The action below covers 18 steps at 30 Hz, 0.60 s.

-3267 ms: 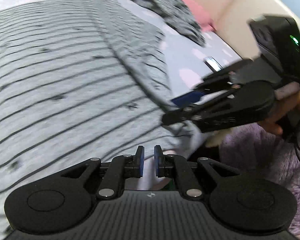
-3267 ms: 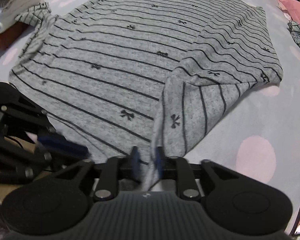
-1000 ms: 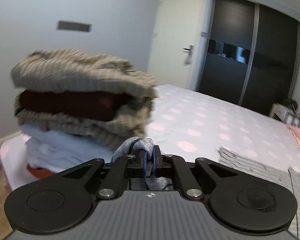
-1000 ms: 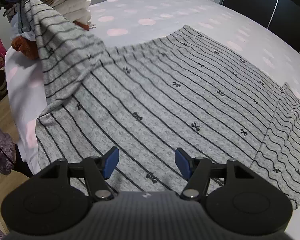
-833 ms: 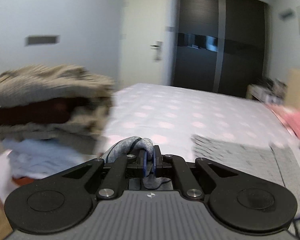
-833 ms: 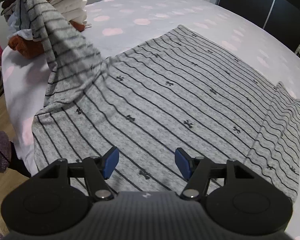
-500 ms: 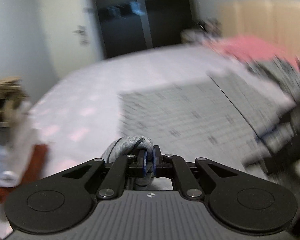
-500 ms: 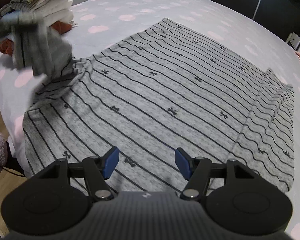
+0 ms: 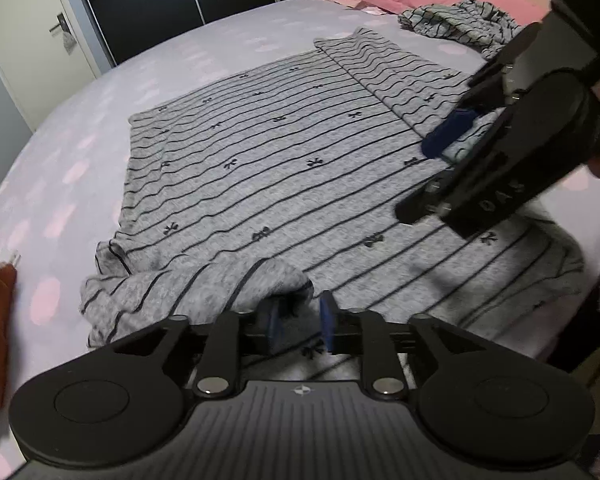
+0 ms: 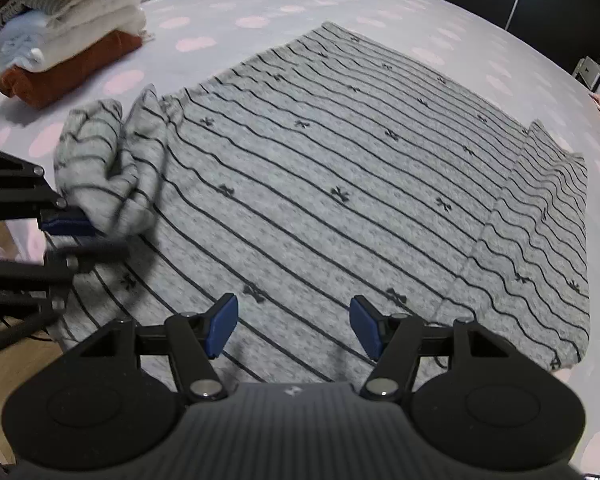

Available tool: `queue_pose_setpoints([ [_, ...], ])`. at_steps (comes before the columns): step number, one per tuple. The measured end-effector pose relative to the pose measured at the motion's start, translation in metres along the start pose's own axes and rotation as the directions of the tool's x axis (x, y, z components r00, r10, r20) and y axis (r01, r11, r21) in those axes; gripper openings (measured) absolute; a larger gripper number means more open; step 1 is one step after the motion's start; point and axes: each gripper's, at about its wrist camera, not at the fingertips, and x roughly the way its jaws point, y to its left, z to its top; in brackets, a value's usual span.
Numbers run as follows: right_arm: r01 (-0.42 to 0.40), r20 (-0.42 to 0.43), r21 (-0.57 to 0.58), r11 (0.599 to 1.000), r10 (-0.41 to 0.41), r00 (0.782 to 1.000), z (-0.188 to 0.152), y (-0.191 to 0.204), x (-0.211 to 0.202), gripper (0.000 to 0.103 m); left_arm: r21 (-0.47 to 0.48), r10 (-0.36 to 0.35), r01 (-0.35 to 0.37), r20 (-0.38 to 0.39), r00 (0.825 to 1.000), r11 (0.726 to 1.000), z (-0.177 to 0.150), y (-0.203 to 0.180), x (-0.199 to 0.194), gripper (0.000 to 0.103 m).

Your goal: Fold clothes

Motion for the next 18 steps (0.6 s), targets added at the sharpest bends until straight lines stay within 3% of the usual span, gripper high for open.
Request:
queue_pose_setpoints([
  [3,-0.025,0.034,0.002,1.0,0.024,0.999,0.005,0.002,-0.005,0.066,-0.037,-0.04,0.041,0.016,0.999,0.998,-0.004,0.005,-0.014,0.038],
  [7,-0.044,0.049,-0.002,0.999,0.044,0.998,0.018,0.01,-0.007,0.066,-0.107,-0.048,0.047,-0.003,0.999,0.993,-0.007,0.025,-0.026,0.038],
  [13,-0.101,0.108,-0.06,0.993,0.107,0.988,0.038,0.037,-0.013,0.066,-0.278,0.054,-0.056,-0.012,0.998,0.959,-0.024,0.081,-0.043,0.037],
  [18,-0.179,0.094,-0.176,0.968,0.198,0.976,0.055,0.074,-0.007,0.066,-0.358,0.174,-0.179,-0.048,0.984,0.916,-0.032,0.117,-0.044,0.037],
])
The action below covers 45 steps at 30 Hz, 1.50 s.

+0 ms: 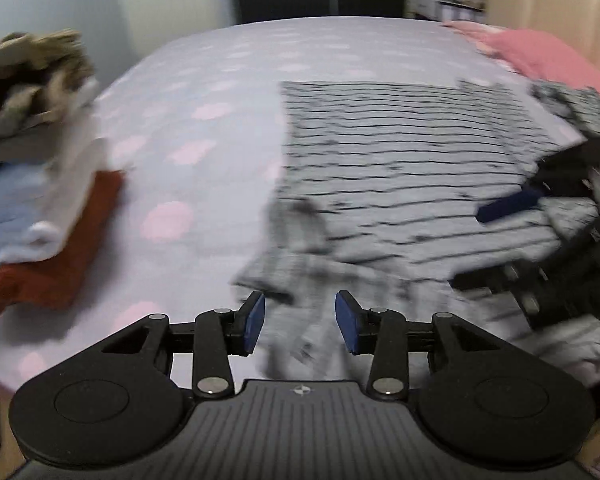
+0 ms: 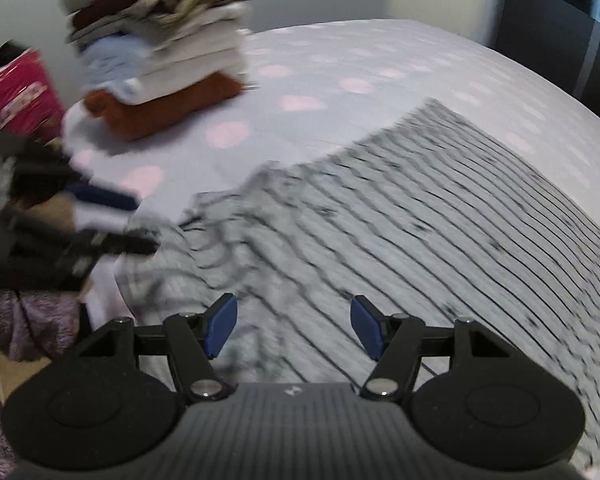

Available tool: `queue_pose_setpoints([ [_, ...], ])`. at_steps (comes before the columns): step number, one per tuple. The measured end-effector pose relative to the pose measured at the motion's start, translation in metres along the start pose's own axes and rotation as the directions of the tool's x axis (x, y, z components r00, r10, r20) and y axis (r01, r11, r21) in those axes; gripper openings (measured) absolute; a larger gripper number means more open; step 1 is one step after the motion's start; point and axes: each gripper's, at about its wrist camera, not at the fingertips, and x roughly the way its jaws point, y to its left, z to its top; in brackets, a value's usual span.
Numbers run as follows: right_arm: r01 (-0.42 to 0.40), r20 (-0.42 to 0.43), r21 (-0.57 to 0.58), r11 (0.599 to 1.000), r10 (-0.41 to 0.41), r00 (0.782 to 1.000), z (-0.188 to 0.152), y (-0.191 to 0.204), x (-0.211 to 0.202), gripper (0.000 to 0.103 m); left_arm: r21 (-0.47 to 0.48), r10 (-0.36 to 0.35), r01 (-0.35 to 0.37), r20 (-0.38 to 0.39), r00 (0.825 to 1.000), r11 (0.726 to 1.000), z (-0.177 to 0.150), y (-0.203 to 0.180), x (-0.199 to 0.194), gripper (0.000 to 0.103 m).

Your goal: Fold clothes

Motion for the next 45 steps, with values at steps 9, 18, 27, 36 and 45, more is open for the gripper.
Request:
queue_pose_setpoints([
  [9,-0.193,-0.08,-0.121,0.974,0.185,0.98,0.01,0.06,0.043,0.066,-0.13,0.055,-0.056,-0.013,0.998,0.99,-0.001,0.037,0.01,0.037],
  [18,-0.172,-0.165,-0.101,0.98,0.154,0.974,0.008,0.071,0.079,0.012,-0.129,0.061,-0.063,-0.021,0.998,0.99,-0.004,0.041,0.006,0.037],
  [27,-0.101,-0.064,-0.047,0.994,0.097,0.993,0.006,0.04,0.016,0.008,-0.115,0.063,-0.066,-0.029,0.998,0.991,-0.001,0.041,0.016,0.037],
  [36,0.157,0.048,0.28,0.947,-0.177,0.983,-0.034,-0.062,-0.067,0.008,-0.031,0.057,-0.059,-0.072,0.996,0.998,-0.003,0.025,0.042,0.038],
  [45,0.365,-0.087,0.439,0.821,-0.366,0.927,-0.082,-0.123,-0.07,0.013,0.036,-0.006,0.01,-0.101,0.995,0.999,-0.007,0.007,0.065,0.038],
])
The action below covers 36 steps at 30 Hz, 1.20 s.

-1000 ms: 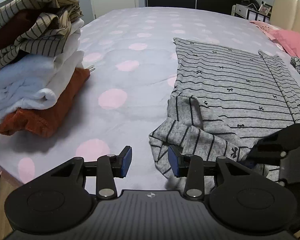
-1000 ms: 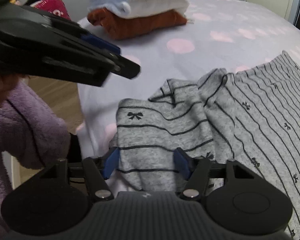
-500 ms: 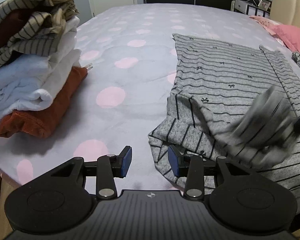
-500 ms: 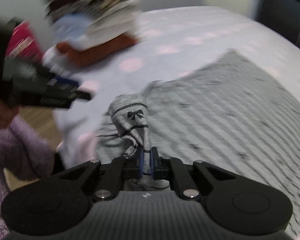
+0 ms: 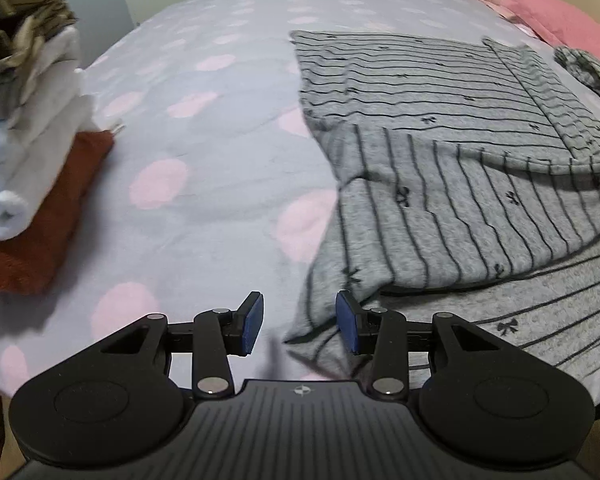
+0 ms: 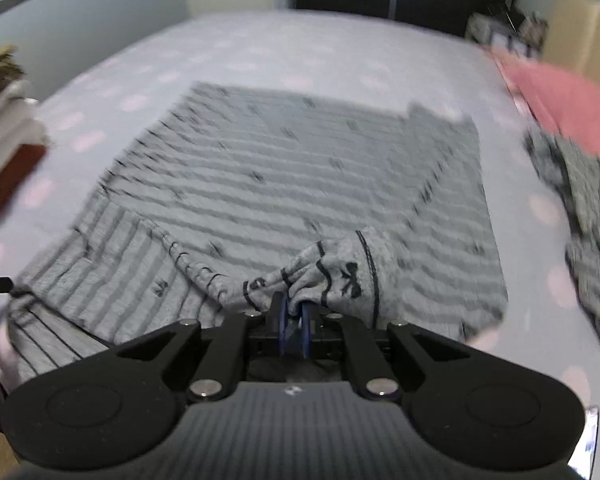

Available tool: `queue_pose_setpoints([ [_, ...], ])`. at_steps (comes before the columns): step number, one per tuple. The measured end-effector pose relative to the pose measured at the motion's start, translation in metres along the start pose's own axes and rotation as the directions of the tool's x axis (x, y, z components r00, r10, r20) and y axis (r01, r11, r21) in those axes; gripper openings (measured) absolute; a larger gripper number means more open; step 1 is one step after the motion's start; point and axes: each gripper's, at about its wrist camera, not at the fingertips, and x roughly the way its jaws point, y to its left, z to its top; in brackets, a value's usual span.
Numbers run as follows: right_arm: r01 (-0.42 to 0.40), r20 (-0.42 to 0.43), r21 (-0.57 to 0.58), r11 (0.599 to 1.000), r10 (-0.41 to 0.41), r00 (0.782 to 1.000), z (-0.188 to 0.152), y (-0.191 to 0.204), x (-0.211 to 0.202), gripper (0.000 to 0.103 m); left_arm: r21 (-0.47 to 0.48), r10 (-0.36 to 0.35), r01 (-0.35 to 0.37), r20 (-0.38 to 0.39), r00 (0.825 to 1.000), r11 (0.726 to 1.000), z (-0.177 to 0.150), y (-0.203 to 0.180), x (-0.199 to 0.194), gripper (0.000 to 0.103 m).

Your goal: Fold clothes

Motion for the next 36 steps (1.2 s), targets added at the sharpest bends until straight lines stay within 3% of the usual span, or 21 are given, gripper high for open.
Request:
queue_pose_setpoints([
  [2,0.031,-0.02,0.007,1.0,-0.03,0.999,-0.004,-0.006,0.008,0.018,0.019,-0.008,0.008,0.004,1.0,1.0,0.0,-0.004,0.0,0.038],
  [4,0.066,-0.009,-0.012,0.998,-0.066,0.998,-0.007,-0.007,0.009,0.031,0.04,-0.017,0.016,0.006,1.0,0.999,0.001,-0.009,0.001,0.038],
  [8,0.068,0.018,-0.016,0.998,-0.068,0.998,-0.009,-0.009,0.008,0.039,0.133,-0.042,0.039,0.019,0.999,0.99,0.0,-0.023,0.004,0.038],
  [11,0.087,0.034,0.006,0.996,-0.087,0.996,-0.008,-0.016,0.007,0.046,0.214,0.01,-0.013,0.016,1.0,0.977,-0.002,-0.035,0.014,0.038],
  [12,0.097,0.04,0.019,0.995,-0.098,0.994,-0.007,-0.021,0.006,0.048,0.221,0.026,-0.028,0.009,1.0,0.975,-0.002,-0.036,0.018,0.032],
  [13,0.107,0.044,0.038,0.994,-0.109,0.993,-0.005,-0.026,0.009,0.048,0.211,0.027,-0.028,0.005,1.0,0.977,-0.002,-0.036,0.021,0.023],
  [17,0.12,0.067,0.148,0.982,-0.131,0.989,0.003,-0.053,0.014,0.051,0.118,-0.023,0.022,0.007,1.0,0.993,0.003,-0.025,0.02,0.011],
  [23,-0.016,0.06,0.285,0.958,-0.001,0.998,0.01,-0.084,0.04,0.062,0.064,-0.047,0.046,0.012,0.999,0.997,0.009,-0.019,0.014,0.005],
  [24,-0.036,0.05,0.309,0.951,0.022,0.998,0.008,-0.086,0.046,0.061,0.053,-0.05,0.049,0.013,0.999,0.997,0.01,-0.018,0.013,0.005],
  [25,-0.056,0.042,0.332,0.942,0.045,0.998,0.007,-0.089,0.053,0.053,0.042,-0.053,0.052,0.014,0.999,0.998,0.011,-0.016,0.012,0.005],
  [26,-0.075,0.033,0.356,0.932,0.068,0.997,0.005,-0.092,0.059,0.039,0.029,-0.055,0.054,0.016,0.998,0.998,0.011,-0.015,0.011,0.005],
  [27,-0.098,0.033,0.381,0.919,0.093,0.995,0.003,-0.094,0.061,0.011,0.015,-0.058,0.057,0.018,0.998,0.998,0.012,-0.014,0.01,0.005],
  [29,-0.114,0.052,0.393,0.912,0.101,0.993,0.003,-0.094,0.056,0.012,-0.017,-0.066,0.066,0.022,0.998,0.998,0.012,-0.01,0.008,0.004],
  [32,-0.095,0.128,0.354,0.93,0.052,0.99,0.007,-0.088,0.025,0.01,-0.055,-0.069,0.07,0.026,0.997,0.996,0.011,-0.005,0.003,0.004],
  [36,-0.049,0.221,0.379,0.924,-0.039,0.974,0.007,-0.091,-0.022,0.01,-0.016,-0.062,0.063,0.027,0.998,0.998,0.009,-0.009,-0.003,0.004],
])
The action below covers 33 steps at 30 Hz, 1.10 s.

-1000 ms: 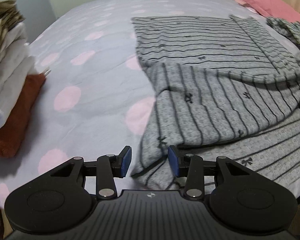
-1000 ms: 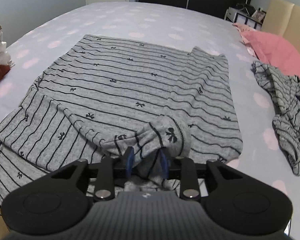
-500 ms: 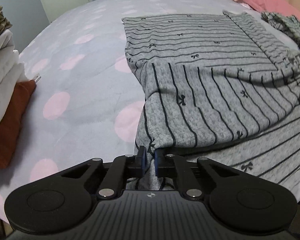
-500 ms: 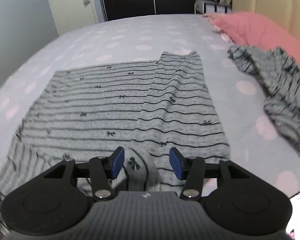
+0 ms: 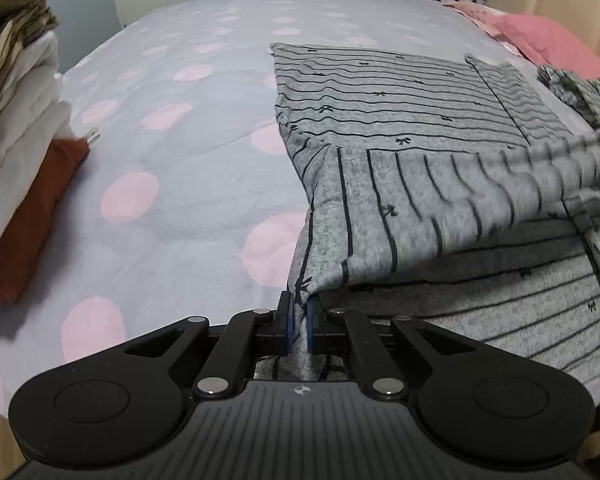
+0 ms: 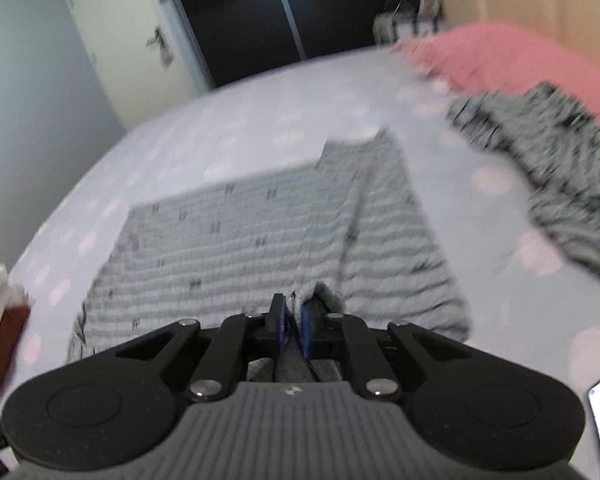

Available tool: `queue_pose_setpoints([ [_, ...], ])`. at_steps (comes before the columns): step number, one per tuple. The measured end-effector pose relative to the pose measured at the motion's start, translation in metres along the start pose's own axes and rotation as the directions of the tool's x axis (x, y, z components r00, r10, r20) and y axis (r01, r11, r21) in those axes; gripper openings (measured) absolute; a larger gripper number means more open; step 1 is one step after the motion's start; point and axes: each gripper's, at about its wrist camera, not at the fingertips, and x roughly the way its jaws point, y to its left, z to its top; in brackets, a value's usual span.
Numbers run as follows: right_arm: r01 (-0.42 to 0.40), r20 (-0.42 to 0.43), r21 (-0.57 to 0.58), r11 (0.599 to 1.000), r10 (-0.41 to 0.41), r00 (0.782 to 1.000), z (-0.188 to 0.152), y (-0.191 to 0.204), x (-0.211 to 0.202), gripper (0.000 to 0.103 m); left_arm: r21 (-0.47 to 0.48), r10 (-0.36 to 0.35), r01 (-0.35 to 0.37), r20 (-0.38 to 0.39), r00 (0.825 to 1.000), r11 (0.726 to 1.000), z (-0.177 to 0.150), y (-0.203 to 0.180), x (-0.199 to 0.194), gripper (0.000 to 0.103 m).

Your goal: Fold clothes

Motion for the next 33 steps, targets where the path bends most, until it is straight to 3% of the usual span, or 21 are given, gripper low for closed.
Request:
queue_pose_setpoints([
  [2,0.017,-0.013,-0.012,1.0,-0.018,1.0,0.0,-0.002,-0.004,0.01,0.033,0.015,-0.014,-0.021,1.0,0.999,-0.001,-0.004,0.003,0.004],
  [5,0.061,-0.138,-0.033,0.998,-0.065,0.988,-0.011,-0.005,0.017,0.02,0.062,0.032,-0.028,-0.061,0.998,0.998,-0.003,-0.007,0.008,0.004],
  [7,0.106,-0.169,-0.046,0.993,-0.112,0.979,-0.018,-0.009,0.025,0.03,0.076,0.029,-0.023,-0.085,0.996,0.997,-0.005,-0.009,0.009,0.005],
  [9,0.14,-0.18,-0.049,0.989,-0.146,0.973,-0.022,-0.016,0.029,0.032,0.091,0.03,-0.021,-0.095,0.995,0.996,-0.005,-0.011,0.006,0.005],
  [15,0.096,-0.136,0.022,0.995,-0.092,0.986,-0.014,-0.034,0.016,0.038,0.089,-0.02,0.026,-0.072,0.997,0.996,0.009,-0.012,-0.018,0.013],
  [23,0.015,-0.21,0.03,0.999,-0.008,0.978,-0.022,-0.037,0.023,0.039,0.11,-0.006,0.011,-0.048,0.999,0.994,0.042,-0.028,-0.016,0.018],
  [27,-0.006,-0.246,0.011,1.0,0.009,0.969,-0.033,-0.037,0.032,0.037,0.078,-0.042,0.047,-0.06,0.997,0.996,0.062,-0.028,-0.005,0.023],
  [29,-0.031,-0.261,0.002,1.0,0.031,0.965,-0.037,-0.036,0.036,0.019,0.043,-0.053,0.055,-0.054,0.997,0.998,0.075,-0.023,0.002,0.026],
  [31,-0.048,-0.248,-0.031,0.998,0.038,0.968,-0.037,-0.029,0.03,0.015,0.014,-0.044,0.045,-0.044,0.998,0.999,0.089,-0.019,0.009,0.043],
  [33,-0.057,-0.224,-0.058,0.997,0.043,0.974,-0.036,-0.025,0.021,0.013,-0.015,-0.044,0.043,-0.036,0.998,0.999,0.103,-0.014,0.02,0.046],
])
